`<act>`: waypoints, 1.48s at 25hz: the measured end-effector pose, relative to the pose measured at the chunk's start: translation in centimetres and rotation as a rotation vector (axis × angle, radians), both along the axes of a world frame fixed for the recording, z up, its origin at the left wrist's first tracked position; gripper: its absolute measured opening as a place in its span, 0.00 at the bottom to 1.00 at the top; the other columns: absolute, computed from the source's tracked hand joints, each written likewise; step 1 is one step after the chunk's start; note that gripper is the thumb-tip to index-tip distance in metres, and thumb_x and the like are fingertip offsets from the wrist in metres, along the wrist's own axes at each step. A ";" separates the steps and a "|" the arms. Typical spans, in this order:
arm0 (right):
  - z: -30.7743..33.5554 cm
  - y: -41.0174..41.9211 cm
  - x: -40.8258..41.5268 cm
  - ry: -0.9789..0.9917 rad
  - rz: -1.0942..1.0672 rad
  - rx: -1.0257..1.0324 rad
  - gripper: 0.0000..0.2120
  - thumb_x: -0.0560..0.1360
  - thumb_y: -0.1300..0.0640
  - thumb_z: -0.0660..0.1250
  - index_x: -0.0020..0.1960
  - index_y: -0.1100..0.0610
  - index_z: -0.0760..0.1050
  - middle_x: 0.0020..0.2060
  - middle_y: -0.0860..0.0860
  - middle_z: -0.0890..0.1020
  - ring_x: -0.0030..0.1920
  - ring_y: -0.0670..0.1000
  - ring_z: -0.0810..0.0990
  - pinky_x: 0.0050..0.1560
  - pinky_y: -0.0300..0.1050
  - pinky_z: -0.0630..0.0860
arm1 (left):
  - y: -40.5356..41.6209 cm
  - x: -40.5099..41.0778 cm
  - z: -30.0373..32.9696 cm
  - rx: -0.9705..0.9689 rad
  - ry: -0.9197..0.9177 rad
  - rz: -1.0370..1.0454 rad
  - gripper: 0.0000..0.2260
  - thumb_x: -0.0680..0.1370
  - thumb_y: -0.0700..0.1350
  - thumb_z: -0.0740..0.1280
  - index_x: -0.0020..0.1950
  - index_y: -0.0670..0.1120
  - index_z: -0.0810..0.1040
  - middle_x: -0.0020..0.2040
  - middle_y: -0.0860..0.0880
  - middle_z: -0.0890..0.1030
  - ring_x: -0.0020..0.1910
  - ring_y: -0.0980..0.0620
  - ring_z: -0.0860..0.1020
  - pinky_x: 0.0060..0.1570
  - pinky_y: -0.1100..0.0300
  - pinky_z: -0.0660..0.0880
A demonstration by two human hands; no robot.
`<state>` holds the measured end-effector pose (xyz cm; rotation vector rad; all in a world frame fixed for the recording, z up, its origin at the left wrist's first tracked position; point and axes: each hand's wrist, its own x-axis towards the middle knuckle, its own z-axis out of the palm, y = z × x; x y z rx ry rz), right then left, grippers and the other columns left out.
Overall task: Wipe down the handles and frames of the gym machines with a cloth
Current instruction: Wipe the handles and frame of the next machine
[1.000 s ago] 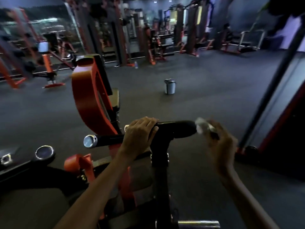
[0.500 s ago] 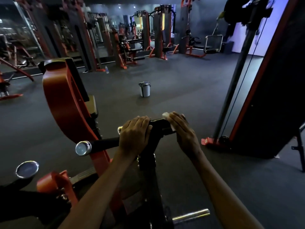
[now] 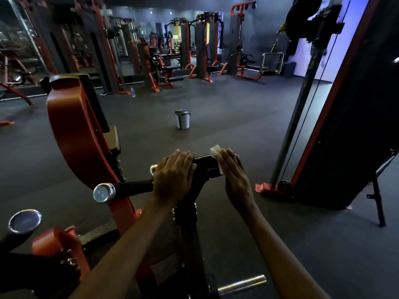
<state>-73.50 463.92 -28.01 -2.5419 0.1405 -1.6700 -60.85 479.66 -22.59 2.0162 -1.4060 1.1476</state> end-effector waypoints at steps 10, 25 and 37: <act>-1.8 0.9 0.6 -0.355 -0.189 0.907 0.15 0.79 0.66 0.56 0.64 0.57 0.71 0.50 0.61 0.81 0.42 0.38 0.77 0.43 0.42 0.76 | 0.1 -0.1 -0.1 0.005 0.006 0.003 0.18 0.82 0.49 0.54 0.61 0.44 0.79 0.56 0.46 0.82 0.59 0.44 0.78 0.54 0.51 0.74; -0.8 -0.8 2.9 -0.305 -0.003 1.361 0.11 0.79 0.64 0.58 0.50 0.59 0.79 0.41 0.51 0.80 0.41 0.47 0.76 0.41 0.40 0.71 | -0.4 0.0 -0.5 -0.019 -0.021 0.024 0.20 0.83 0.49 0.50 0.60 0.43 0.79 0.57 0.46 0.81 0.63 0.43 0.76 0.56 0.51 0.70; 7.8 3.8 -2.1 -0.734 0.726 2.443 0.14 0.78 0.70 0.49 0.56 0.69 0.72 0.61 0.64 0.74 0.62 0.61 0.75 0.70 0.53 0.64 | -0.3 0.2 -0.7 -0.018 -0.069 0.043 0.19 0.83 0.49 0.51 0.59 0.43 0.79 0.57 0.46 0.81 0.64 0.42 0.75 0.56 0.52 0.68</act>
